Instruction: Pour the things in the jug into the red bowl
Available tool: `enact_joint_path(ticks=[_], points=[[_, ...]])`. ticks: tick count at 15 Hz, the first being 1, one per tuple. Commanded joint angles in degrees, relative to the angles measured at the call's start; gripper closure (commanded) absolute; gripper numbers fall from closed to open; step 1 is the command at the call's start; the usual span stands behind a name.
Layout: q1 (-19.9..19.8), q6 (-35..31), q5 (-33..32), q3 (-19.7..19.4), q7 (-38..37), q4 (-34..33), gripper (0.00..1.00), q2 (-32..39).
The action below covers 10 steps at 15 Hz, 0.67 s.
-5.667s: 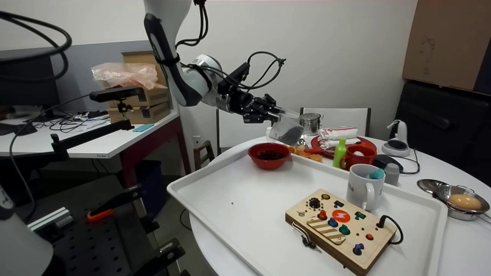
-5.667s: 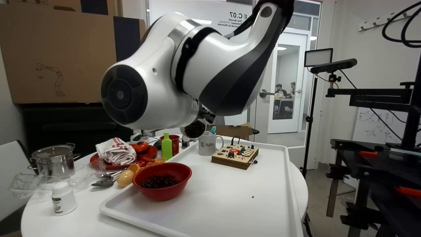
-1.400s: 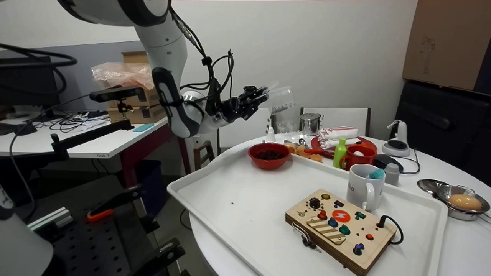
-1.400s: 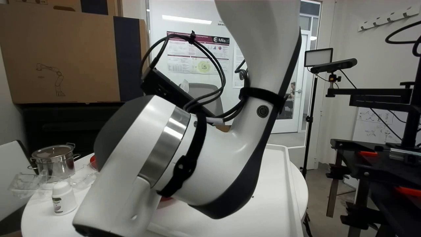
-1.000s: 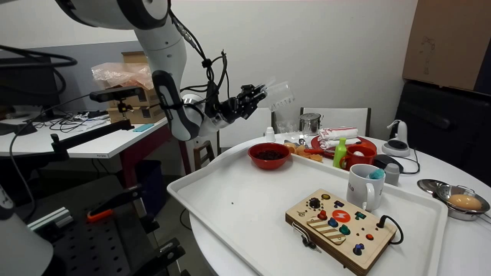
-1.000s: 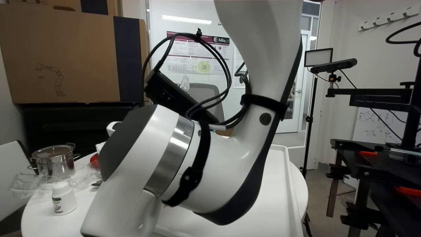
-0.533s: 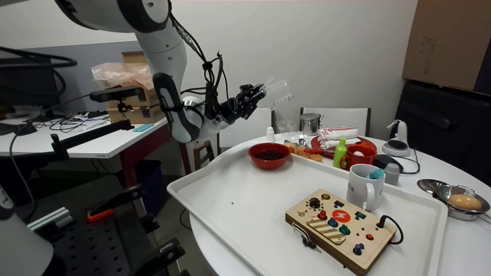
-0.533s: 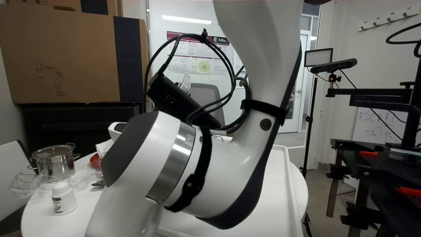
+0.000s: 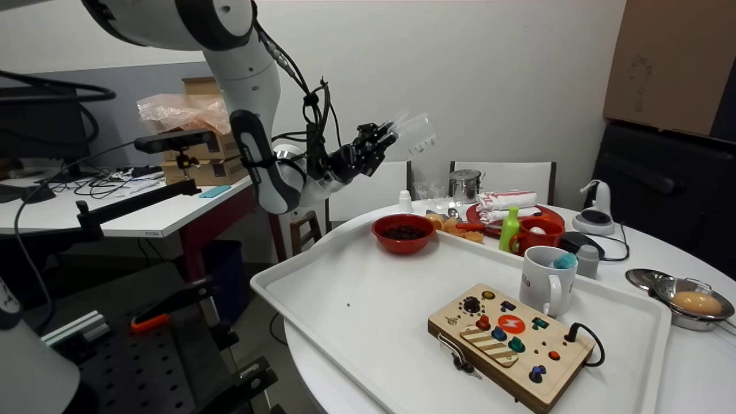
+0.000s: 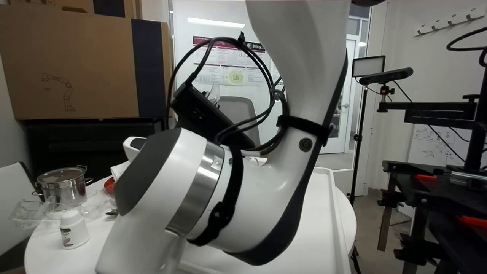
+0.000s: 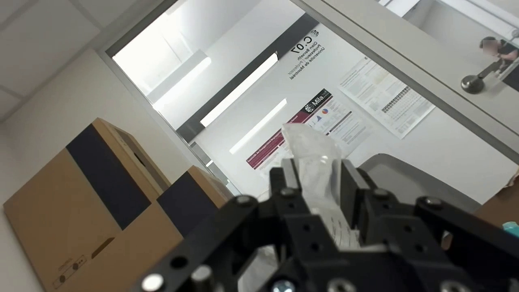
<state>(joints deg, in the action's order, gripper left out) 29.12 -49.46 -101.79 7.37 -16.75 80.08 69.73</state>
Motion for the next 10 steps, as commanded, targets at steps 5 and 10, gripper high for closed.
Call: enact_joint_path(ticks=[5,10], points=[[0.1,-1.1,-0.7,0.5,2.9,-1.7,0.85,1.3],[-0.4,-3.5,-0.4,1.2,4.5,-0.9,0.85,0.6]])
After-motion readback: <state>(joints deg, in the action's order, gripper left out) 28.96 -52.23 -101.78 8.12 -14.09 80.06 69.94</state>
